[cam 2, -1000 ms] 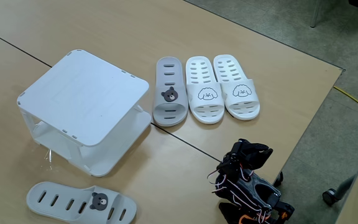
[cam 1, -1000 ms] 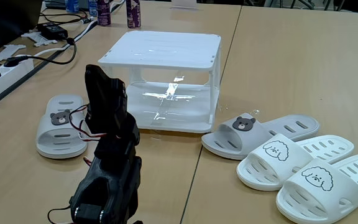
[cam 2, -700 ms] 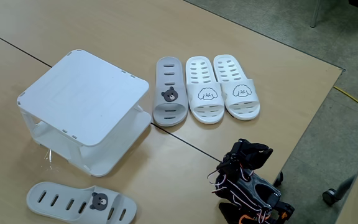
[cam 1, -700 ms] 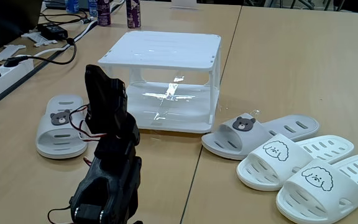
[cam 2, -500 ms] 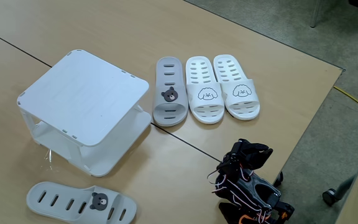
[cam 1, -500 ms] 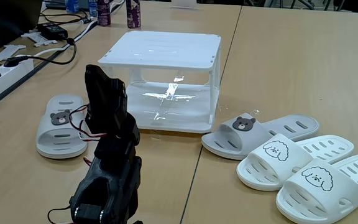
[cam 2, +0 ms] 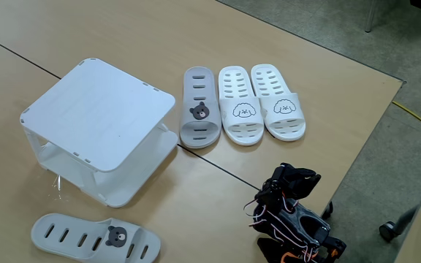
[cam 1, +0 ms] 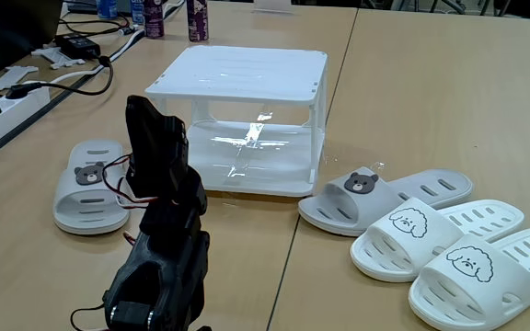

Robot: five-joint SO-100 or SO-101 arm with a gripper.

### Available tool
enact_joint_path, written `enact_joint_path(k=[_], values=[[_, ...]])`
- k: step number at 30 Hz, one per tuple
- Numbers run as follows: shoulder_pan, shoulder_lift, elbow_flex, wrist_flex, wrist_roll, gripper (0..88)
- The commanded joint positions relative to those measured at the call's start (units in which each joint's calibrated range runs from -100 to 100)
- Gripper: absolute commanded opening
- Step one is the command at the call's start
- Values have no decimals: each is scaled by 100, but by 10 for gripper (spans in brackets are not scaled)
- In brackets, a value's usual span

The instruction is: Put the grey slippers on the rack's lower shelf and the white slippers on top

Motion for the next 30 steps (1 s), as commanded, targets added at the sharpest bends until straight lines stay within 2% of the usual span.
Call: enact_joint_path(k=[1, 7, 9, 23, 25, 30], values=[[-6, 11, 72, -17, 42, 6], [11, 204, 72, 242, 42, 6], [19, 818, 90, 423, 42, 6], [-88, 9258, -36, 432, 42, 6], [-392, 9779, -36, 432, 42, 6], [-2341, 10663, -45, 440, 42, 7]])
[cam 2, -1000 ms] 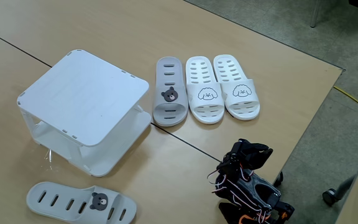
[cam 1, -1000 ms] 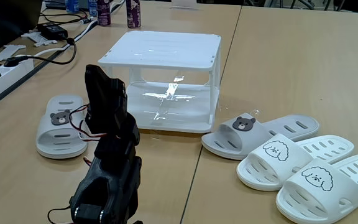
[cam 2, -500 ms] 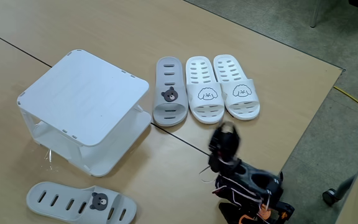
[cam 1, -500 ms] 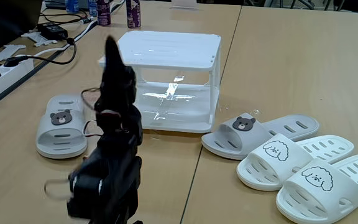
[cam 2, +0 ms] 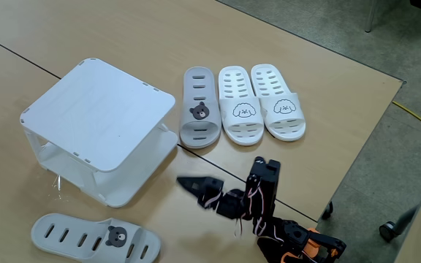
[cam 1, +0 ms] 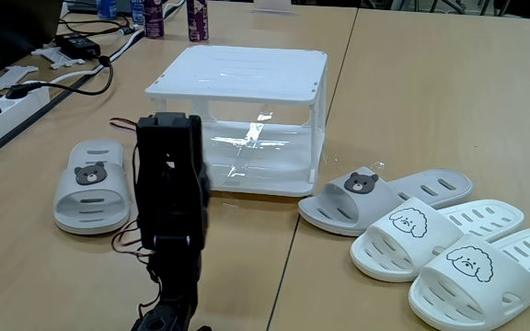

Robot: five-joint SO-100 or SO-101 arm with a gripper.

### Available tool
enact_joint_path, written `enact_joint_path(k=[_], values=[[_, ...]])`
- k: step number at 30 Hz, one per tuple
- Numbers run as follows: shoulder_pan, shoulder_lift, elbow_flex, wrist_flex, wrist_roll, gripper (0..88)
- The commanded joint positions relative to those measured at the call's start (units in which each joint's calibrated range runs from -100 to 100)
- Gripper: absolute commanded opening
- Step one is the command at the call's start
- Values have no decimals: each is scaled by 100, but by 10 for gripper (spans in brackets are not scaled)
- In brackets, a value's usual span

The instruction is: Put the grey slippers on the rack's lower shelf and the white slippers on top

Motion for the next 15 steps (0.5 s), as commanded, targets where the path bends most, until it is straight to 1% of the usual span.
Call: enact_joint_path(k=[1, 3, 4, 7, 8, 9, 12, 15], values=[[-1418, 521, -73, -15, 42, 8], [-1887, 739, -406, -15, 42, 15], [-2018, 882, -668, -15, 42, 42], [-2273, 1572, -1895, 37, 42, 175], [-2290, 1724, -2265, 184, 42, 192], [-2290, 1825, -2644, 382, 42, 194], [-2281, 1833, -3501, 1564, 42, 194], [-2265, 1833, -4105, 2384, 42, 194]])
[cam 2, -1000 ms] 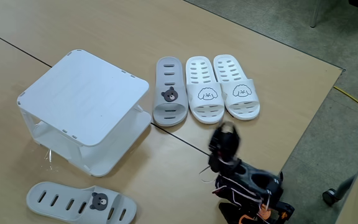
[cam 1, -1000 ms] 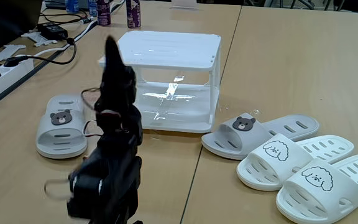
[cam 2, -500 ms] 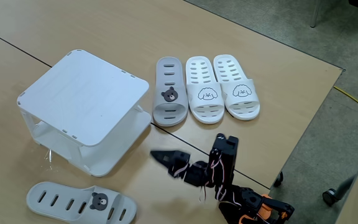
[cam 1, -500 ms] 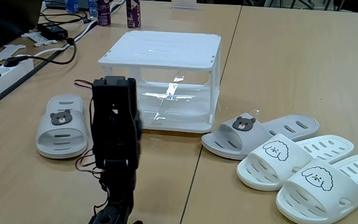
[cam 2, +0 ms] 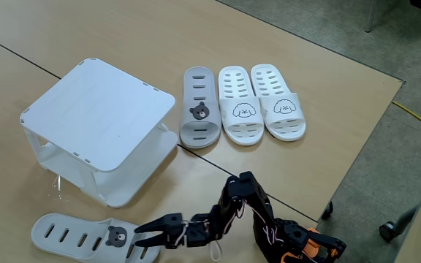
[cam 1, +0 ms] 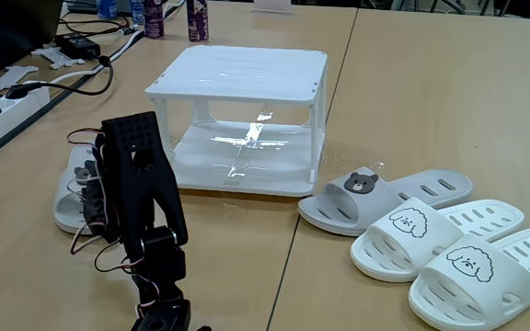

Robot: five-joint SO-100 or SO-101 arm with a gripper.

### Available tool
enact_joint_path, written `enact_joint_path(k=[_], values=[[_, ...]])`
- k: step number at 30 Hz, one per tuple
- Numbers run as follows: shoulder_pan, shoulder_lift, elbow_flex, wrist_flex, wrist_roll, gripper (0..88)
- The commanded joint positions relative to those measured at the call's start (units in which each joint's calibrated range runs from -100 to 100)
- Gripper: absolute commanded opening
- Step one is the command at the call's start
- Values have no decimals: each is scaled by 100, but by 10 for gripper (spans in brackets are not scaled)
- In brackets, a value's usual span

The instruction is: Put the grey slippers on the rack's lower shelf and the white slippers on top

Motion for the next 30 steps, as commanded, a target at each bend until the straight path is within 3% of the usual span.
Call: enact_joint_path(k=[1, 10, 15, 22, 23, 26, 30], values=[[4, -39, -718, 900, 42, 196], [20, 256, -1187, 1254, 42, 201], [53, 979, -2116, 1262, 42, 299], [333, 1484, -4128, 2470, 42, 294], [341, 1543, -4327, 2591, 42, 282], [333, 1577, -4408, 2626, 42, 1], [243, 1097, -4381, 2617, 42, 7]])
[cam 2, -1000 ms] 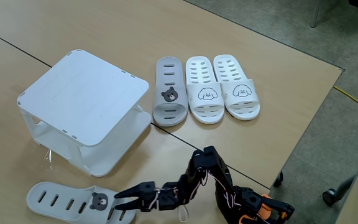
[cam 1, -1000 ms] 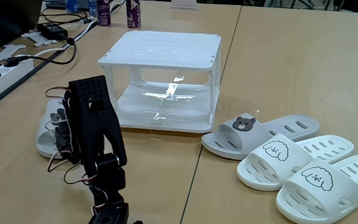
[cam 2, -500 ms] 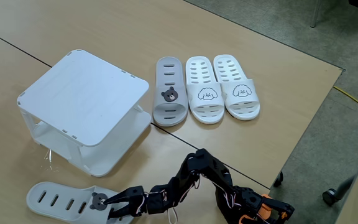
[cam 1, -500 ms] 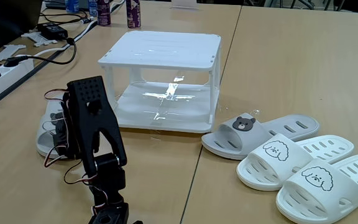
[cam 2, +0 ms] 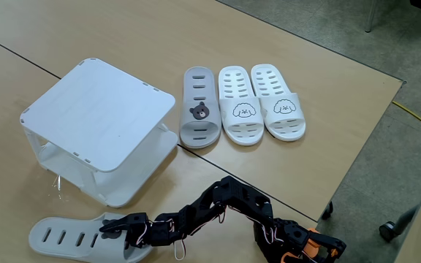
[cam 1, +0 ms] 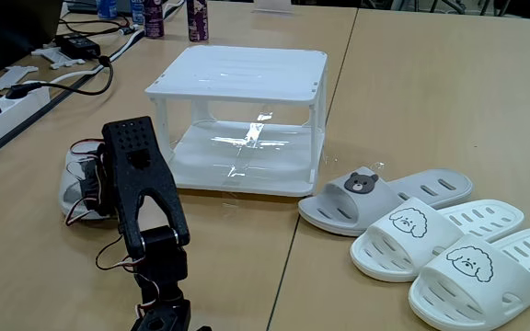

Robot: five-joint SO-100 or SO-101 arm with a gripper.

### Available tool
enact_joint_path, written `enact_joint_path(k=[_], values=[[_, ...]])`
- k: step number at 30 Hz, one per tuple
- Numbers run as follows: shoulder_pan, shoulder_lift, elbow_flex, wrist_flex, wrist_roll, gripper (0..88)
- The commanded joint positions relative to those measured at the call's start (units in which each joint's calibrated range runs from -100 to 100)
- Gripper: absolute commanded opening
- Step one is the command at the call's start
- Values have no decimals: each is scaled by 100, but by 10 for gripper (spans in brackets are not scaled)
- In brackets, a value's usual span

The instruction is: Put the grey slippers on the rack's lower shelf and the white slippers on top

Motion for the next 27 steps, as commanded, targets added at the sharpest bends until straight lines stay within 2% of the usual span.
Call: enact_joint_path(k=[1, 4, 11, 14, 18, 21, 27], values=[[-91, -921, -275, 16, 42, 7], [-99, -2217, 222, 284, 42, 7], [-313, -5549, 1602, 2001, 42, 7], [-584, -6643, 2450, 2277, 42, 7], [-601, -8098, 4480, 2268, 42, 7], [-313, -8898, 5725, 2242, 42, 7], [1036, -9015, 7348, 1880, 42, 7]])
